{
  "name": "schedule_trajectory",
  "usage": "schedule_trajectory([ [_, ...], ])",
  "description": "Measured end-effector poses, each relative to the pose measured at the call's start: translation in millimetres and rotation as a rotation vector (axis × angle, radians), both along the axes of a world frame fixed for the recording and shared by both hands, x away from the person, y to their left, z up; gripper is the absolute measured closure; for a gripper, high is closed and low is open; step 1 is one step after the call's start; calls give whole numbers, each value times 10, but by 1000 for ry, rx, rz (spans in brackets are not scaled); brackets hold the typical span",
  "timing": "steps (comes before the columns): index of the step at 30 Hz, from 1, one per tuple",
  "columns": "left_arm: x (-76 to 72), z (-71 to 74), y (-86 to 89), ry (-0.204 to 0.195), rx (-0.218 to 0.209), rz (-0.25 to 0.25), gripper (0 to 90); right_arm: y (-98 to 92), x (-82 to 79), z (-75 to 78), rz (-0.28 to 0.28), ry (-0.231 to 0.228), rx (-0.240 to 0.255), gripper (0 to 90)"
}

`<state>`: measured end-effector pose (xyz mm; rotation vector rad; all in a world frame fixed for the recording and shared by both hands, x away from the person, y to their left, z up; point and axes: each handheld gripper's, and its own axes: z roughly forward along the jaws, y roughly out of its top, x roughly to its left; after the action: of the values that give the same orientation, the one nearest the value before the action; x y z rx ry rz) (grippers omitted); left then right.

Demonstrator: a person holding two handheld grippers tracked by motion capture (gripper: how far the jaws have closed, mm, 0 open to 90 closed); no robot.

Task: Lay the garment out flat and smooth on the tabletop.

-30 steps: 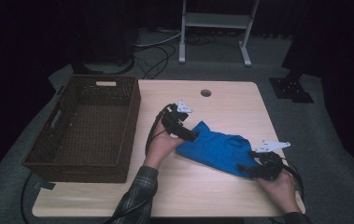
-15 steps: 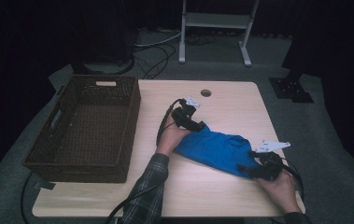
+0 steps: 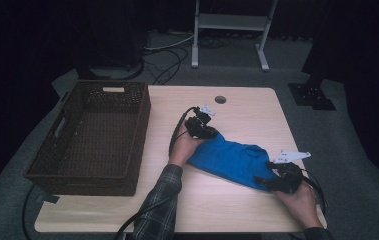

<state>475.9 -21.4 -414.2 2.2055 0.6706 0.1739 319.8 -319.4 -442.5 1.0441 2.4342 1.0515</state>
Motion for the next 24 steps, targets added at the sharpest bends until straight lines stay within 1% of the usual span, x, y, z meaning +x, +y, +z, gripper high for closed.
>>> schedule_trajectory([
  [1,-2,1,8,2,1,-1,822,-1,1,0,1,-1,0,245],
  [2,-4,1,14,5,-8,-2,864,-1,1,0,1,-1,0,245],
  [3,-6,5,22,7,-7,-2,869,0,0,0,0,0,0,246],
  [7,-26,24,45,8,-8,2,873,0,0,1,1,1,0,246],
  [10,-65,39,79,7,-19,8,874,0,0,1,0,1,-1,245],
  [11,-82,45,97,2,-19,9,875,0,1,2,1,2,-1,244],
  [15,-178,73,186,-5,-37,34,877,12,7,2,13,14,-1,182],
  [18,-263,95,244,-13,-41,44,880,18,16,4,3,28,-1,117],
  [19,-292,101,259,-16,-41,47,880,13,16,7,4,32,6,116],
  [21,-348,114,289,-21,-40,52,881,9,16,10,-1,30,1,106],
  [24,-444,137,328,-23,-44,60,881,2,9,26,2,26,7,79],
])
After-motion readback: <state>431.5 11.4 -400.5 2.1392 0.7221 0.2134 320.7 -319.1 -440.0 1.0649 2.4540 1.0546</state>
